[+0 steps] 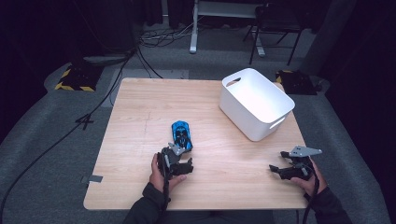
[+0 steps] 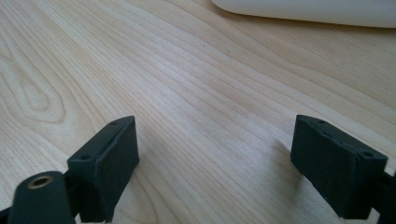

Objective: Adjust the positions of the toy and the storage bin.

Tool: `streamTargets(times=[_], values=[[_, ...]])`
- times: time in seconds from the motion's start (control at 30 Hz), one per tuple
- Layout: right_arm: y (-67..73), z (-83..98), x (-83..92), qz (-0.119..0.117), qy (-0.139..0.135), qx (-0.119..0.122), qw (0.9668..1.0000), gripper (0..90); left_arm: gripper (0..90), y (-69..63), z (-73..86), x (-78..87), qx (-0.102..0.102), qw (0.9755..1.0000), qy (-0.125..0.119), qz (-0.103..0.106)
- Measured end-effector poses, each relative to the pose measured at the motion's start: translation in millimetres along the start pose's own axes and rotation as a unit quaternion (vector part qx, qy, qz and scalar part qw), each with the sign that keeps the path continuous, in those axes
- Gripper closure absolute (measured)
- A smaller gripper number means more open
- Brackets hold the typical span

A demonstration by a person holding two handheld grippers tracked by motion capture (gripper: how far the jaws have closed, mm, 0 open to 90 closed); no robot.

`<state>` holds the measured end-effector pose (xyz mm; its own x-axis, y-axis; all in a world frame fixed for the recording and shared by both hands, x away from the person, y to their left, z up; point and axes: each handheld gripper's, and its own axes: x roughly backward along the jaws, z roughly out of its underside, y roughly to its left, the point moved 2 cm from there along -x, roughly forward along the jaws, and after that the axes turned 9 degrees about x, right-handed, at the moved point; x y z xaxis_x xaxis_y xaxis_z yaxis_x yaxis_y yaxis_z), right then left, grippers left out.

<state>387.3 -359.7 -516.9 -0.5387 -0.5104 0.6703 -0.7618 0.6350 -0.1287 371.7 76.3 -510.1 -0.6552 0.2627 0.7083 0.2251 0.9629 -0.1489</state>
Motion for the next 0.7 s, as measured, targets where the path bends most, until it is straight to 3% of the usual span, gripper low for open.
streamTargets(times=[0.07,0.13,0.27,0.4,0.57,0.7], values=[[-0.1,0.0,0.0,0.000,0.000,0.000,1.0000,15.2,15.9,-5.1,-7.6,-4.7,0.009,0.9996,-0.016,-0.021],[-0.1,0.0,0.0,0.000,0.000,0.001,1.0000,15.2,15.9,-6.5,-12.4,-8.3,0.007,0.9991,-0.017,-0.037],[0.1,0.0,0.1,0.001,0.000,0.001,1.0000,15.3,15.8,-8.0,-16.5,-12.7,0.016,0.9989,-0.029,-0.034],[0.0,0.0,0.0,0.000,0.000,0.000,1.0000,15.3,16.0,-10.8,-21.1,-18.2,0.020,0.9982,-0.035,-0.045],[-0.1,0.0,0.0,0.000,0.000,0.000,1.0000,15.3,15.3,-11.1,-31.4,-24.7,0.038,0.9962,-0.051,-0.060],[-0.1,0.0,0.0,0.000,0.000,0.000,1.0000,15.3,17.1,-8.7,-37.4,-34.8,0.063,0.9946,-0.041,-0.071]])
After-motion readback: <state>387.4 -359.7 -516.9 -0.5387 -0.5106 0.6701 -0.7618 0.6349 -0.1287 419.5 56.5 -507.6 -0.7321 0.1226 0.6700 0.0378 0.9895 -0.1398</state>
